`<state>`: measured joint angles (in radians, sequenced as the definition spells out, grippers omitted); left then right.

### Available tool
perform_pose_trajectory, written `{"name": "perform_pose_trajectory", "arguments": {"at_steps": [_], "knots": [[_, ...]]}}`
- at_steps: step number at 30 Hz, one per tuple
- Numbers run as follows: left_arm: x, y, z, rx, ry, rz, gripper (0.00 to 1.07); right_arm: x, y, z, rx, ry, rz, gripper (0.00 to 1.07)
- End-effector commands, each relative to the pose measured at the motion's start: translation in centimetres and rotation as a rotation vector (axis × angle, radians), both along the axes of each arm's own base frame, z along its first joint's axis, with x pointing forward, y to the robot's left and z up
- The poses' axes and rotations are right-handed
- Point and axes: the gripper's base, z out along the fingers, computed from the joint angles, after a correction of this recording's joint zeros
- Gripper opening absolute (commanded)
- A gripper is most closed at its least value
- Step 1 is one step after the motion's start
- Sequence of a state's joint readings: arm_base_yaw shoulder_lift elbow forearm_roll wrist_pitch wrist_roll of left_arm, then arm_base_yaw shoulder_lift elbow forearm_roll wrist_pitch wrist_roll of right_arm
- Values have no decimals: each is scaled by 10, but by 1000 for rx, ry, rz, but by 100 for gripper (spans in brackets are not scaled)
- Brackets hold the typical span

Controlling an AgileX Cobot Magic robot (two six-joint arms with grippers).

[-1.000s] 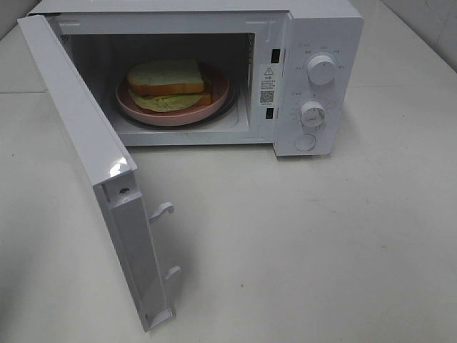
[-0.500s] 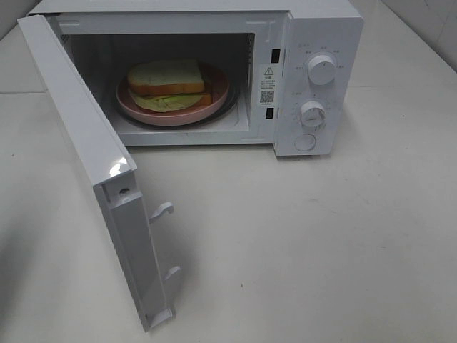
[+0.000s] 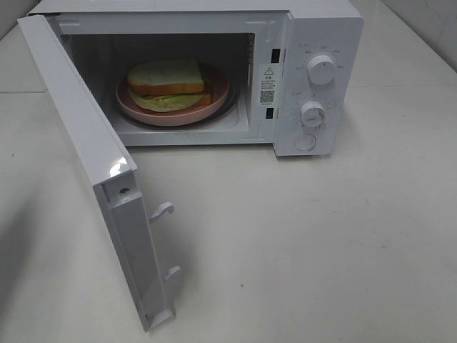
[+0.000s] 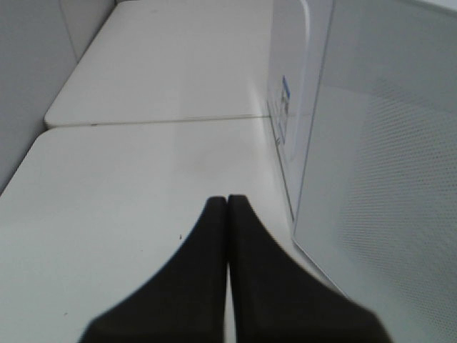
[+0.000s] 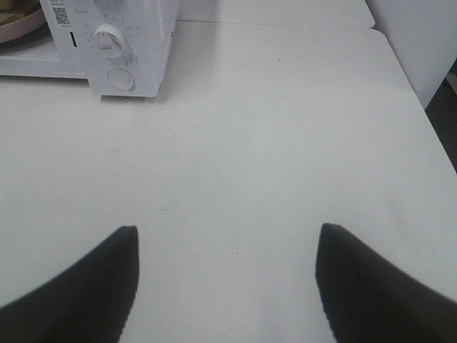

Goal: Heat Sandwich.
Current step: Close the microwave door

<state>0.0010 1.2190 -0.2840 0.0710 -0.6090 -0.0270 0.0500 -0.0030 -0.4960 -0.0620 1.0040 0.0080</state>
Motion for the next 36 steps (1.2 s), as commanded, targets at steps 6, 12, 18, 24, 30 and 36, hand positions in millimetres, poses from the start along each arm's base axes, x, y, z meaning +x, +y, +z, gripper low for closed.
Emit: {"name": "perform_pose_trajectory", "arguments": {"at_steps": [6, 12, 18, 24, 30, 36], "knots": [[18, -17, -24, 37, -3, -200, 0, -4, 0, 0, 4, -37, -2, 69], [34, -29, -25, -43, -35, -324, 0, -4, 0, 0, 4, -37, -2, 68], [40, -37, -32, -69, -31, -392, 0, -4, 0, 0, 4, -37, -2, 68], [43, -58, -40, -82, -6, -450, 0, -4, 0, 0, 4, -37, -2, 68], [42, -77, -39, -82, -20, -458, 0, -4, 0, 0, 4, -37, -2, 68], [42, -91, -35, -88, -42, -479, 0, -4, 0, 0, 4, -37, -2, 68]]}}
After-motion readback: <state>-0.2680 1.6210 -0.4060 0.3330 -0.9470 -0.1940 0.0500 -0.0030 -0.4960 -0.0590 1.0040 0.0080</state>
